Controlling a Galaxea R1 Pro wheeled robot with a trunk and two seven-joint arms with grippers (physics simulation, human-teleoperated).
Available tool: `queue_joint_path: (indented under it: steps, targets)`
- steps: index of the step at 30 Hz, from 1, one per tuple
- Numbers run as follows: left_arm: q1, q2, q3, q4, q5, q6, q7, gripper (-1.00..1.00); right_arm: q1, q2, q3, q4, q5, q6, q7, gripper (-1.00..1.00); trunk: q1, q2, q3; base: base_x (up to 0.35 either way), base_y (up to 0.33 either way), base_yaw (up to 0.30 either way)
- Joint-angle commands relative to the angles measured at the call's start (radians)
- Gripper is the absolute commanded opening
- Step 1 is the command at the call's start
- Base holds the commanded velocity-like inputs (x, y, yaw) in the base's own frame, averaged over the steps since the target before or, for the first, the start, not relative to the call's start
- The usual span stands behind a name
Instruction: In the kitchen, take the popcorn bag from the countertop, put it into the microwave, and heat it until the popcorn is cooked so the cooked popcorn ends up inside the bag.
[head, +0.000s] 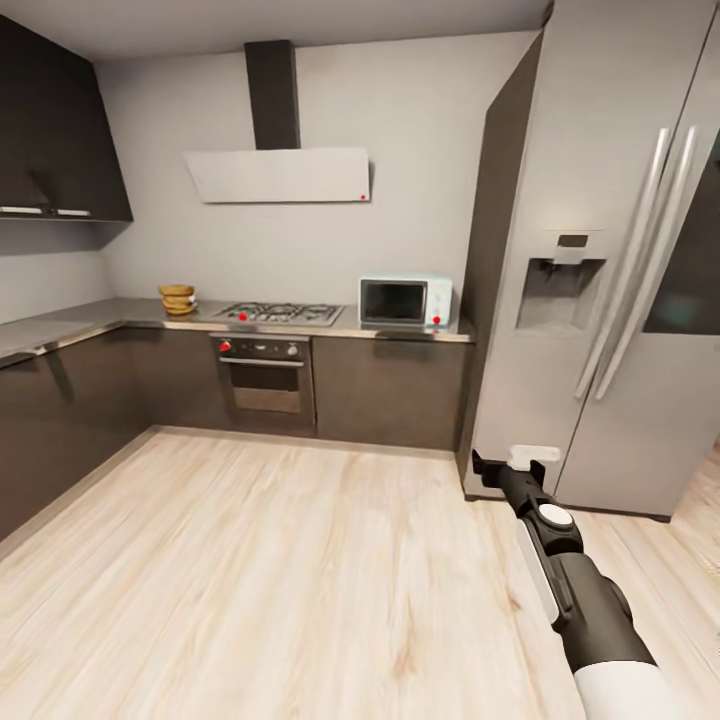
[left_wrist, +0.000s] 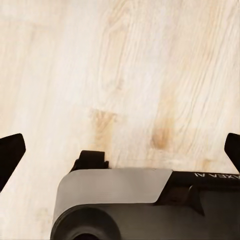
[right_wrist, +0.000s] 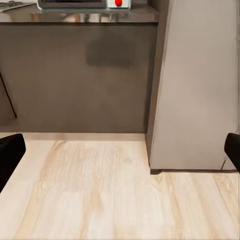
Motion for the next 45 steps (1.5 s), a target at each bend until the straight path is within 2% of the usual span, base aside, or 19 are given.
queue_joint_path:
  steps: [1,5,7,12,17,45]
  targets:
    - [0.0,0.0,0.007,0.001,0.0,-0.004,0.0,1.0,-0.001,0.0,0.001,-0.001,-0.002,0.006,-0.004,1.0,0.001,-0.001,-0.001,0.338,0.172,-0.266]
    - [0.0,0.0,0.007,0.001,0.001,-0.005,0.001,1.0,-0.001,0.0,0.002,-0.001,-0.001,0.006,-0.004,1.0,0.001,-0.001,-0.001,0.325,0.212,-0.227]
    - [0.001,0.0,0.005,0.001,0.0,-0.011,0.0,1.0,-0.001,0.002,0.001,-0.001,0.025,0.006,-0.005,1.0,0.001,-0.001,-0.001,0.308,0.241,-0.049]
    - [0.001,0.0,0.005,0.001,0.0,-0.025,0.0,1.0,-0.001,0.004,0.001,-0.001,0.044,0.006,-0.005,1.0,0.001,-0.001,-0.001,0.143,0.115,-0.009]
    - [0.002,0.0,0.005,0.001,0.0,-0.026,0.0,1.0,-0.001,0.003,0.001,-0.001,0.046,0.006,-0.006,1.0,0.001,-0.001,-0.001,0.162,0.01,-0.001]
    - [0.002,0.0,0.005,0.0,0.0,-0.027,0.0,1.0,-0.001,0.001,-0.002,-0.001,0.044,0.004,-0.016,1.0,0.001,-0.001,-0.001,0.311,-0.034,0.0]
